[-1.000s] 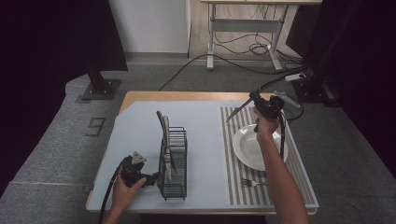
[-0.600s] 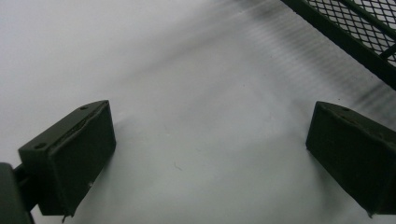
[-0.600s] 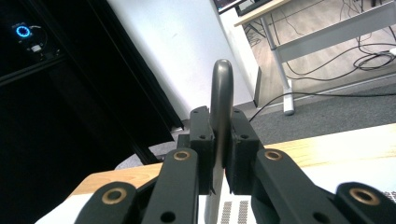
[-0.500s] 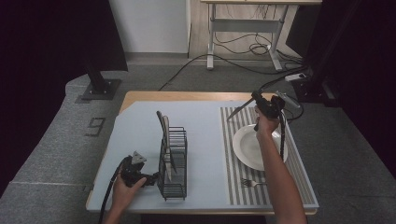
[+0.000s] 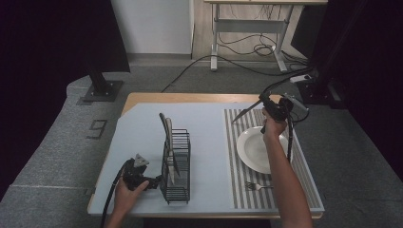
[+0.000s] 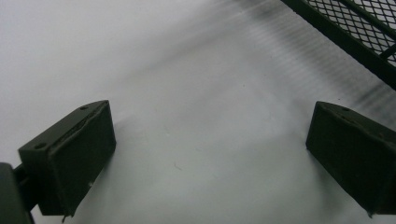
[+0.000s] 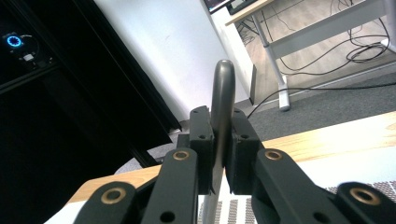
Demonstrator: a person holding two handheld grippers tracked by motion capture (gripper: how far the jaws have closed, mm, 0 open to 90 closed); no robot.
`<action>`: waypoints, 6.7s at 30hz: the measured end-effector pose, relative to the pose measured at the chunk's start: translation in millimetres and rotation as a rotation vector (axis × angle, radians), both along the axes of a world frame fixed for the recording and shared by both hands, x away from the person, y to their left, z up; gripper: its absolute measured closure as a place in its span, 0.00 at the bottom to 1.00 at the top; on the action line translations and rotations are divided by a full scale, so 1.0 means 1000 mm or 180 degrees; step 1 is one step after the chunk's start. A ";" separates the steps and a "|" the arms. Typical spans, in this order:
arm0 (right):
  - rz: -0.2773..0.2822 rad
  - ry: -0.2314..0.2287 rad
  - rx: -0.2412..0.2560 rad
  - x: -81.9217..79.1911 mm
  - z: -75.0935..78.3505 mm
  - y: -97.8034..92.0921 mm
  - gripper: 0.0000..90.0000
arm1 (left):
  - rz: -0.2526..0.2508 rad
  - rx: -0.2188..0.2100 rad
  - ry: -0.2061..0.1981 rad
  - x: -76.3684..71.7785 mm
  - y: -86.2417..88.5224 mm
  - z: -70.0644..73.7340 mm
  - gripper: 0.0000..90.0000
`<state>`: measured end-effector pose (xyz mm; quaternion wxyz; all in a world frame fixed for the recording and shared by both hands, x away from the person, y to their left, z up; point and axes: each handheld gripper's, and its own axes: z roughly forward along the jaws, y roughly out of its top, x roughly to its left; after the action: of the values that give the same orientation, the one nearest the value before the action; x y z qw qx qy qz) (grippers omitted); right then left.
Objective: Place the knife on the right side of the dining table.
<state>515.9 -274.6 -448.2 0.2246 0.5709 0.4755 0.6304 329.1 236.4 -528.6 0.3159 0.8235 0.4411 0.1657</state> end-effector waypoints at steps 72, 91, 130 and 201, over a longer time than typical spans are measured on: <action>-0.0355 0.0964 -0.0036 0.011 -0.047 -0.056 0.75 | 0.0001 0.0000 0.0000 0.000 0.000 0.000 0.01; -0.0468 0.1300 -0.0010 0.016 -0.062 -0.065 0.67 | 0.0000 0.0000 0.0001 0.000 0.000 0.000 0.01; -0.0719 0.1847 -0.0033 0.019 -0.073 -0.063 0.57 | 0.0001 0.0000 0.0001 0.000 0.000 0.000 0.01; -0.0271 0.2070 -0.1034 0.059 -0.061 -0.025 0.50 | 0.0001 0.0000 0.0000 0.000 0.000 0.000 0.01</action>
<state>574.6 -299.8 -509.6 0.1754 0.7177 0.5918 0.3223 329.1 236.4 -528.6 0.3158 0.8235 0.4412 0.1658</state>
